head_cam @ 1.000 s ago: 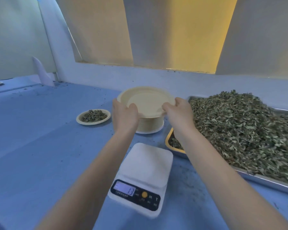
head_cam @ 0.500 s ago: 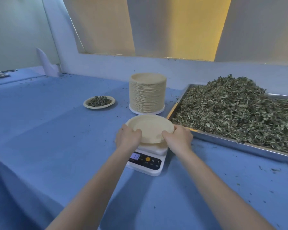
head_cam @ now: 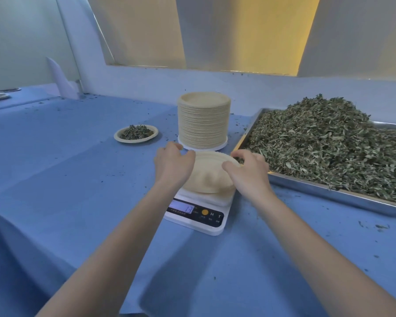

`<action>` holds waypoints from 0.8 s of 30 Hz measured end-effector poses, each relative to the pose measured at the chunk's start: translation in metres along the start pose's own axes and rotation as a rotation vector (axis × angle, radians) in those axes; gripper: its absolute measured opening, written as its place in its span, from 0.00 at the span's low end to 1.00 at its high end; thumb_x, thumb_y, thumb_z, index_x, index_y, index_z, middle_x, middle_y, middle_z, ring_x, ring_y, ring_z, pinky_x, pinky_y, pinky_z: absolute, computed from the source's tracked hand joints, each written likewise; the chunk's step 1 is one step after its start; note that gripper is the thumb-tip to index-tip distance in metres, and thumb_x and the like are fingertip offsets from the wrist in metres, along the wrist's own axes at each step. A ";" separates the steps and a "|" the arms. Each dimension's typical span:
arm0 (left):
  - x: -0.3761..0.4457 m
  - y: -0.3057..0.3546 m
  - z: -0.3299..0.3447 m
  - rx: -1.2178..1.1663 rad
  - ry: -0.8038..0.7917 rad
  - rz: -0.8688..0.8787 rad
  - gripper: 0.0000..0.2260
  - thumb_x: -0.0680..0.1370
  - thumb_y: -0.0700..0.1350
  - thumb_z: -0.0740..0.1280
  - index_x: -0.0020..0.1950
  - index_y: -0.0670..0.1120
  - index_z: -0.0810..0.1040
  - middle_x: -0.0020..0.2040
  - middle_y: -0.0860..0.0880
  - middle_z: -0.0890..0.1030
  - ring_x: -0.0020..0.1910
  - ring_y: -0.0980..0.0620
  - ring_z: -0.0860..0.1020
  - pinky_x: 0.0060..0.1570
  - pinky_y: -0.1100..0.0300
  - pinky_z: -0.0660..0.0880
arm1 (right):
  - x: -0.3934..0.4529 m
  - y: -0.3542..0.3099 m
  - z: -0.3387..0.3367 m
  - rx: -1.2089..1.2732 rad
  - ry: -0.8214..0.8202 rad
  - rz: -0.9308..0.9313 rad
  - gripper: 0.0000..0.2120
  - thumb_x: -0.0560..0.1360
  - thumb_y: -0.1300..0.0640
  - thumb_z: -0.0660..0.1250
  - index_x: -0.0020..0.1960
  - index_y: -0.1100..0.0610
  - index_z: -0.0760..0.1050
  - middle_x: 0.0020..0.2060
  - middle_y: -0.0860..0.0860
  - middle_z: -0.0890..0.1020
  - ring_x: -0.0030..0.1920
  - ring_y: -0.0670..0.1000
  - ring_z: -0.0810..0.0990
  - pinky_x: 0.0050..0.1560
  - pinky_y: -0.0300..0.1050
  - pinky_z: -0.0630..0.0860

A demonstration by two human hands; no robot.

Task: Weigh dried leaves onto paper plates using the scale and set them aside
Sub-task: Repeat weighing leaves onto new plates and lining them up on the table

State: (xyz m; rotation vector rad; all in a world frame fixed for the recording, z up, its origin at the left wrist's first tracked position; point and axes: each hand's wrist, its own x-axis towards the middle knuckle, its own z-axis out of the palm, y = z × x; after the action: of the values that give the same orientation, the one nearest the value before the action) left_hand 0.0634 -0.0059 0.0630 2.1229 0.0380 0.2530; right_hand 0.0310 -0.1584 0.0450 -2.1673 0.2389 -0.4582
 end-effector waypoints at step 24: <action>-0.003 -0.020 -0.017 -0.249 -0.192 -0.041 0.06 0.75 0.42 0.65 0.39 0.45 0.78 0.27 0.52 0.74 0.26 0.52 0.68 0.27 0.62 0.65 | -0.031 0.037 -0.018 -0.057 -0.307 -0.096 0.13 0.63 0.46 0.77 0.37 0.49 0.73 0.31 0.43 0.75 0.29 0.38 0.71 0.29 0.30 0.66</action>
State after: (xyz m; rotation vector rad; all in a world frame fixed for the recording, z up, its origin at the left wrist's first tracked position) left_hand 0.0590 0.0190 0.0549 1.8873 -0.0596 0.0269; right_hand -0.0046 -0.1840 0.0177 -2.2765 -0.0226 -0.1684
